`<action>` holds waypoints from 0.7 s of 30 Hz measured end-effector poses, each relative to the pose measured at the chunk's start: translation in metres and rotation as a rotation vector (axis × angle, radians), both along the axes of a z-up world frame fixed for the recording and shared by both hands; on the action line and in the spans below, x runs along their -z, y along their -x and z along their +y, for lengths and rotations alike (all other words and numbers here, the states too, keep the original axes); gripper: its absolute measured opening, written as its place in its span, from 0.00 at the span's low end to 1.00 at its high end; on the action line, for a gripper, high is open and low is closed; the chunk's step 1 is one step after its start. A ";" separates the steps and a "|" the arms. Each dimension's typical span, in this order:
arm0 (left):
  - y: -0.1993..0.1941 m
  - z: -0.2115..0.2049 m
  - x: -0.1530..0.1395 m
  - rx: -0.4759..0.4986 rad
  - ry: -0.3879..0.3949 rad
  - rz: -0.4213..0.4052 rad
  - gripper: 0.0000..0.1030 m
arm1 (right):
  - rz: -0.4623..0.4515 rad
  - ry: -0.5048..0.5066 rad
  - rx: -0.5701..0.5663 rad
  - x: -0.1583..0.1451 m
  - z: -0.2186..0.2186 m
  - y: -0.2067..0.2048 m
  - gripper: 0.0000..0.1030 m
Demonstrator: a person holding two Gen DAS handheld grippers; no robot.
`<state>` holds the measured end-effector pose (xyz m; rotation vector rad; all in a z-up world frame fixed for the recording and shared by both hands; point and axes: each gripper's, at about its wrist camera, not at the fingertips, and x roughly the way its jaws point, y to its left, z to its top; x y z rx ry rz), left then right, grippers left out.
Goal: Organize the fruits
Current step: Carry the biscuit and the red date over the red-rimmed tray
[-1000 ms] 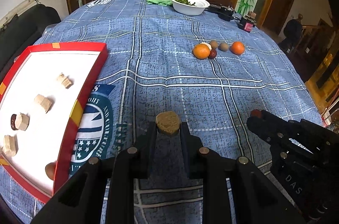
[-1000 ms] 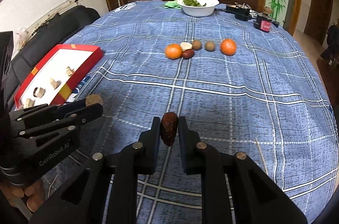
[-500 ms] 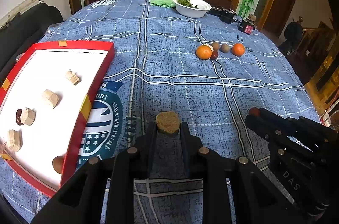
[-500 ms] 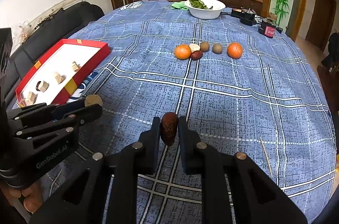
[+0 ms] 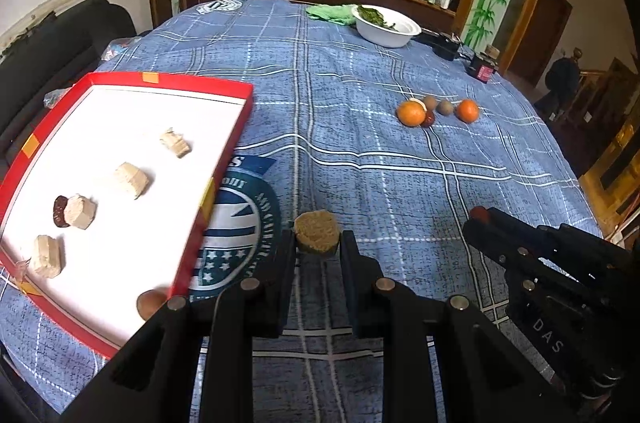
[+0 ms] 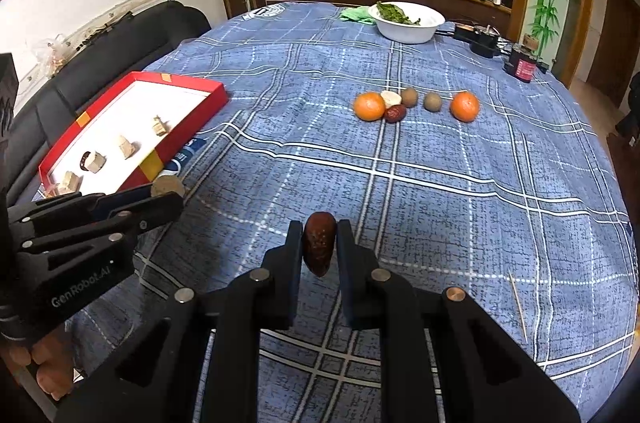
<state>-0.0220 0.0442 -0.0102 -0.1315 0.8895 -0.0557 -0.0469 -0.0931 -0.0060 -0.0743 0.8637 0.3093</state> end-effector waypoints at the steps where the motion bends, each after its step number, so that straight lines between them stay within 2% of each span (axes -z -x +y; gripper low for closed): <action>1: 0.001 0.002 0.000 -0.005 0.001 -0.002 0.20 | -0.001 -0.001 -0.004 0.000 0.002 0.000 0.18; 11: 0.005 0.036 -0.003 -0.083 0.009 -0.012 0.20 | -0.005 -0.027 -0.075 -0.005 0.032 -0.003 0.18; 21: 0.007 0.088 -0.006 -0.214 0.000 -0.020 0.20 | -0.015 -0.072 -0.196 -0.013 0.095 -0.016 0.18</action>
